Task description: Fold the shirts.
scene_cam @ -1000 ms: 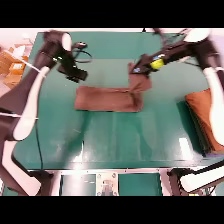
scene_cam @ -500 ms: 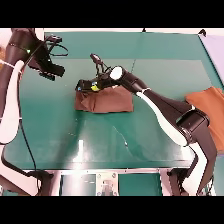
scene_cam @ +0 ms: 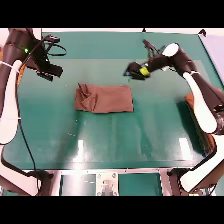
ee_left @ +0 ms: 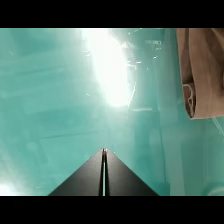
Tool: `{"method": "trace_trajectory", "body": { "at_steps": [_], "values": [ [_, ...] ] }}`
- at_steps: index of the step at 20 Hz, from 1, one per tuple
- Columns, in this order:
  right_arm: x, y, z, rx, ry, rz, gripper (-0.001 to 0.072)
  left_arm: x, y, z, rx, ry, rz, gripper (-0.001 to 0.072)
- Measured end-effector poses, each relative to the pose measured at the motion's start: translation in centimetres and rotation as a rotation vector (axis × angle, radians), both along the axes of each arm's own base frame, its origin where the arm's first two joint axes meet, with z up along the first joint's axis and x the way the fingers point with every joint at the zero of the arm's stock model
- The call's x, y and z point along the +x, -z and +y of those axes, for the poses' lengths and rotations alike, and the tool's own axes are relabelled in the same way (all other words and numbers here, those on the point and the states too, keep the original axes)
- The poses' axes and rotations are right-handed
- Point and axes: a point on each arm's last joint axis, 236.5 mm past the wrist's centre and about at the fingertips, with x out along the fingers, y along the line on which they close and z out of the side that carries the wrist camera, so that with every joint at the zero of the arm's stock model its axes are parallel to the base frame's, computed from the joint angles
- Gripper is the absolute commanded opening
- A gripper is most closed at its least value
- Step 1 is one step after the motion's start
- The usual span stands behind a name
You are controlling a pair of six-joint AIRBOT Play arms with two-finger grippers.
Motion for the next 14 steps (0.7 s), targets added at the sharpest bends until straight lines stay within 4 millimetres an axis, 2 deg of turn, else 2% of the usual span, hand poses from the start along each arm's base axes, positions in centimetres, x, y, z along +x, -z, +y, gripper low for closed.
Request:
{"method": "trace_trajectory", "body": {
  "at_steps": [2,3,7,8,9,10,11,13,14],
  "values": [
    [-1.7,2.8,-2.1,0.006,0.031,0.100,0.0608,0.0,0.0,0.0,0.000,-0.001,0.000,0.0021],
    [-2.6,4.0,-2.3,0.020,0.035,0.140,0.0608,0.0,0.0,0.0,0.000,-0.002,0.000,0.0022],
    [-5.3,8.3,-0.7,0.072,0.025,0.252,0.0608,-0.1,0.0,0.0,0.000,-0.014,0.002,0.0022],
    [-5.8,8.6,0.4,0.103,0.018,0.273,0.0607,-0.1,0.0,0.0,0.000,-0.015,0.004,0.0022],
    [-6.3,9.0,1.5,0.130,0.004,0.292,0.0561,-0.1,0.0,0.0,0.000,-0.015,0.005,0.0022],
    [-6.7,9.4,2.4,0.144,-0.010,0.302,0.0309,-0.2,0.0,0.0,-0.001,-0.017,0.005,0.0022],
    [-6.9,9.8,3.0,0.149,-0.020,0.301,0.0122,-0.2,0.0,0.0,-0.001,-0.018,0.005,0.0022],
    [-6.9,9.5,4.5,0.187,-0.040,0.287,0.0035,-0.2,0.0,0.0,-0.001,-0.018,0.008,0.0022],
    [-6.4,8.7,5.2,0.221,-0.039,0.270,0.0028,-0.2,0.0,0.0,-0.002,-0.018,0.008,0.0022]
  ]
}}
